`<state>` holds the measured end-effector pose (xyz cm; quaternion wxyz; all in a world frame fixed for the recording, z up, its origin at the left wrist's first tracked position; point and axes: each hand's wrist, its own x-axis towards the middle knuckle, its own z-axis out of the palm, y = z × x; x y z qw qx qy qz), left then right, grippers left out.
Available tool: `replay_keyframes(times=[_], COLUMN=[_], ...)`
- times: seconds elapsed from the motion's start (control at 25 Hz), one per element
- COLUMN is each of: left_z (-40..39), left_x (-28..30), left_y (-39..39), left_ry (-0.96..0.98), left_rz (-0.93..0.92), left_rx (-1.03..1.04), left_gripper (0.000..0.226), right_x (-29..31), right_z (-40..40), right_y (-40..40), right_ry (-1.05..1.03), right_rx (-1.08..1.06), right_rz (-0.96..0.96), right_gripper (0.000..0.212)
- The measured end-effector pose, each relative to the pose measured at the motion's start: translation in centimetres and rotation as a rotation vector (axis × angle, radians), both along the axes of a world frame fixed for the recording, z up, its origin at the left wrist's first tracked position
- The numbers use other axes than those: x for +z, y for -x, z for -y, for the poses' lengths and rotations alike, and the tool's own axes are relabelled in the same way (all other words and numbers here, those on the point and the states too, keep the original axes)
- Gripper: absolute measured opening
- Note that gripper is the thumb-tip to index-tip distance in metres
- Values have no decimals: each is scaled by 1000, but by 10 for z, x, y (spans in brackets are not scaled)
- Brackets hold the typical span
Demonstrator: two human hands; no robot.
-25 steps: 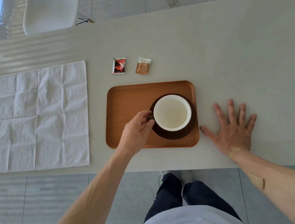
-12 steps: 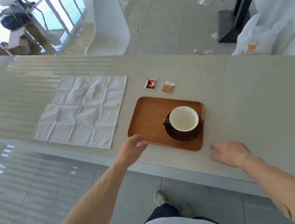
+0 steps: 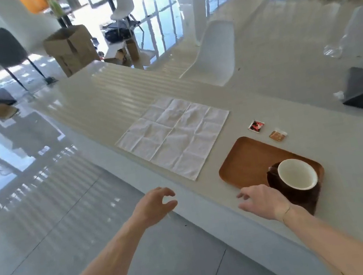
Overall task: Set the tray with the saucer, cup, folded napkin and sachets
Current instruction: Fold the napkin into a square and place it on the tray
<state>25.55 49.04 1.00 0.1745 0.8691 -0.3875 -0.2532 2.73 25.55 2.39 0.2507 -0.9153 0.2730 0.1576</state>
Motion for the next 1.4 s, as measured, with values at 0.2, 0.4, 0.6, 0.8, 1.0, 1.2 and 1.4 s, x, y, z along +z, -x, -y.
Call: replay_keyframes(times=[0.2,0.4,0.6,0.8,1.0,1.2,1.4], left_z=[-71,-134,-162,-145,-100,-45,-10], left_x=[11,9,6,4,0,-2,-23], left_y=[-56,-113,-163,-210,-260,-310,-357], left_ry=[8,5,22,26,1,-66,-127], left_rz=[34,33,-2,-13,-12,30,108], left_rx=[6,37,14,-41,-131,-274,-358], left_gripper=[31,34,32,32,29,30,31], right_x=[1,4,4,-2,-20,-38,-55], right_z=[-70,-122,-141,-131,-104,-79,-65], right_y=[-95,-169,-210,-241,-265,-273,-269], right_ry=[35,96,144,160,189,253,254], right_rx=[157,188,173,125,28,-42,-176], right_rz=[76,128,165,138,138,106,78], right_gripper=[40,37,35,35,34,38,42])
